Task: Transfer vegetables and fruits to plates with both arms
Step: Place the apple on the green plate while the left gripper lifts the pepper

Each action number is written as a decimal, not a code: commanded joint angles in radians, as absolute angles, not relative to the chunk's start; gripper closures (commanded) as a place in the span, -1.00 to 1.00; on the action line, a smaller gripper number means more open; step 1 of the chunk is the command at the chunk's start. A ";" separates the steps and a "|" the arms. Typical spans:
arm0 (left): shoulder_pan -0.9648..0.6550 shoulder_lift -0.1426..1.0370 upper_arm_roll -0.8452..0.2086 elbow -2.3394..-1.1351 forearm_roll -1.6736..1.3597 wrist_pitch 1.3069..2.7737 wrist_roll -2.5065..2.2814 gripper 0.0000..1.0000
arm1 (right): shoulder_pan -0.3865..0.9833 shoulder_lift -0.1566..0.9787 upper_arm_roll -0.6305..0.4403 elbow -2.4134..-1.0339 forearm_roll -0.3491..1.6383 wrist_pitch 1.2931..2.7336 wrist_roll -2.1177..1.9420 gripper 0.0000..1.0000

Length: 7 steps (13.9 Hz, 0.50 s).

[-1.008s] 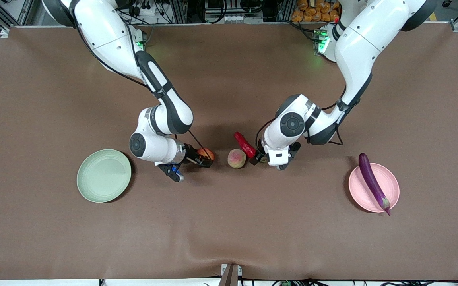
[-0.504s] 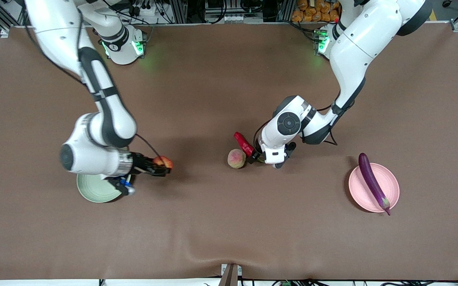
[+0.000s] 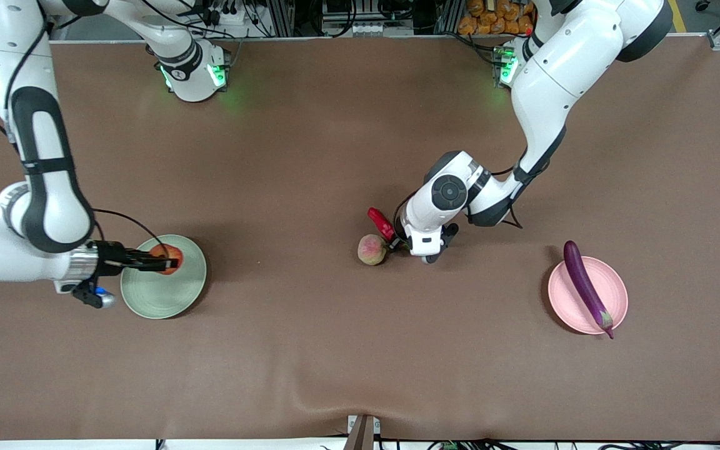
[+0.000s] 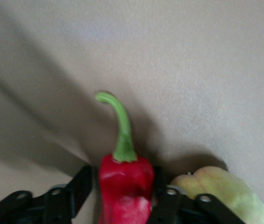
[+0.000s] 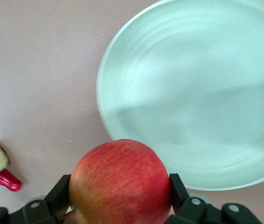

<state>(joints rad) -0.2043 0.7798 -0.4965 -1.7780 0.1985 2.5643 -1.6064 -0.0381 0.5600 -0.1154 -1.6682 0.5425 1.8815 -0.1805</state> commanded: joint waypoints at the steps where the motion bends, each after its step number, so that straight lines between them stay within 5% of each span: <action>1: -0.203 0.759 -0.492 -1.782 0.221 2.585 -1.602 1.00 | -0.099 0.593 -0.094 -1.625 0.471 1.875 -0.299 0.16; 7: -0.080 0.531 -0.502 -1.776 0.219 2.263 -1.401 1.00 | -0.120 0.696 -0.092 -1.559 0.406 1.983 -0.443 -0.06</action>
<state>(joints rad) -0.1386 0.6397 -0.4949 -1.7491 0.2104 2.3705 -1.4835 -0.1028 0.6746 -0.1131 -1.5974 0.4284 1.9740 -0.4166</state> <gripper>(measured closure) 0.590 0.115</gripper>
